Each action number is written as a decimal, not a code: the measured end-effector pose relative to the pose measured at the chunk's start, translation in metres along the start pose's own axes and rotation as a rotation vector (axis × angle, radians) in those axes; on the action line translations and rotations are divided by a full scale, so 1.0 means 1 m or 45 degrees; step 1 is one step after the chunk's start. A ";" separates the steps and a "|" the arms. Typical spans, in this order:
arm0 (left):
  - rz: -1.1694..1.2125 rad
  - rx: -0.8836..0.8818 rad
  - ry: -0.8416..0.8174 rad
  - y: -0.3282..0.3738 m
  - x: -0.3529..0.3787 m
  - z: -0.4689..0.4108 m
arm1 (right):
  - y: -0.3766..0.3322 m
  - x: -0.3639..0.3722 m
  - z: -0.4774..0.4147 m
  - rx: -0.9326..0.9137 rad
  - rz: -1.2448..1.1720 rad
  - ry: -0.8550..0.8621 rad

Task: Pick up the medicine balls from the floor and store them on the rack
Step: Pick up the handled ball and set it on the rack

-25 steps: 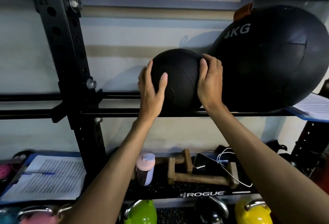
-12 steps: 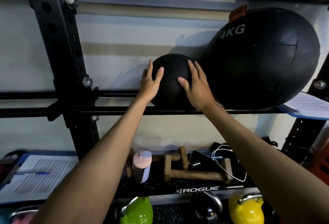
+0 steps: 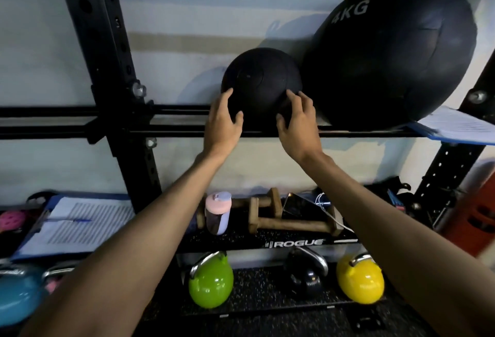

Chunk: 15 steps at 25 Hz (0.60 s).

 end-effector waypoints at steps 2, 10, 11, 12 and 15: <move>-0.139 0.104 0.151 -0.011 -0.008 0.042 | -0.007 0.008 0.034 -0.119 -0.019 0.063; -0.545 -0.392 -0.214 -0.166 0.035 0.215 | 0.044 0.143 0.227 0.020 -0.165 -0.671; -0.585 -0.531 -0.310 -0.190 0.040 0.242 | 0.051 0.158 0.255 0.062 -0.177 -0.782; -0.630 -0.652 -0.403 -0.211 0.044 0.269 | 0.056 0.173 0.281 0.084 -0.184 -0.880; -0.744 -0.890 -0.652 -0.256 0.053 0.339 | 0.069 0.207 0.352 0.197 -0.212 -1.110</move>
Point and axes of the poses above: each hand's wrist, its own z-axis away from the middle knuckle, its own x-axis out of the palm, y = z × x, the point moved 9 cm from there along -z, towards the middle knuckle, and after that the axes turned 7 degrees about -x, right-handed, at the moved point
